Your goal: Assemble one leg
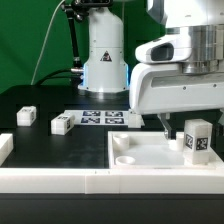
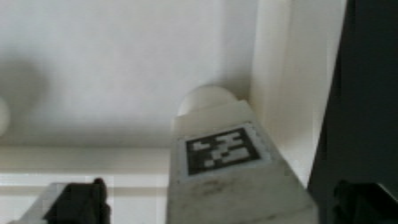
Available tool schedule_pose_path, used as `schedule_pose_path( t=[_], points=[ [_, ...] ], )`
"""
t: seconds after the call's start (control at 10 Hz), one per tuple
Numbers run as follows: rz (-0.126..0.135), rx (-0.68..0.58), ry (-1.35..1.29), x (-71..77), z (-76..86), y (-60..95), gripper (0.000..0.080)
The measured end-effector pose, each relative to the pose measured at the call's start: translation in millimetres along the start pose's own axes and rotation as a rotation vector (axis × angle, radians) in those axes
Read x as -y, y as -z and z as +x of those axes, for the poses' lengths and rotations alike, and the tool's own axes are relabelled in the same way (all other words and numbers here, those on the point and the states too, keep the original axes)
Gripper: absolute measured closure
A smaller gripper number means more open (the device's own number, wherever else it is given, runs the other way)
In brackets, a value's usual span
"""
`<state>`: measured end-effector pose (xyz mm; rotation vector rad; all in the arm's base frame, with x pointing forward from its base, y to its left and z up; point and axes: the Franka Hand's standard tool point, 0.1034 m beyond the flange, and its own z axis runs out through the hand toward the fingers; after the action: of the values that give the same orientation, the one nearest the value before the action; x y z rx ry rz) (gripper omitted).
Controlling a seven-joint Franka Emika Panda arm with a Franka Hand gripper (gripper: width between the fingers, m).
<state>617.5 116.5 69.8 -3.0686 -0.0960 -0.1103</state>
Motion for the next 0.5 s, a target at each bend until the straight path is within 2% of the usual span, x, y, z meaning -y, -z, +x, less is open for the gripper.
schedule_pose_path(
  t=[0.2,0.3,0.4,0.5],
  points=[
    [0.0,0.0,-0.009,-0.1,0.0,0.0,0.0424],
    [0.0,0.0,-0.009,-0.2,0.0,0.0,0.0424],
    [0.0,0.0,-0.012,-0.2,0.0,0.0,0.0511],
    [0.0,0.0,-0.032,-0.2,0.0,0.0,0.0511]
  ],
)
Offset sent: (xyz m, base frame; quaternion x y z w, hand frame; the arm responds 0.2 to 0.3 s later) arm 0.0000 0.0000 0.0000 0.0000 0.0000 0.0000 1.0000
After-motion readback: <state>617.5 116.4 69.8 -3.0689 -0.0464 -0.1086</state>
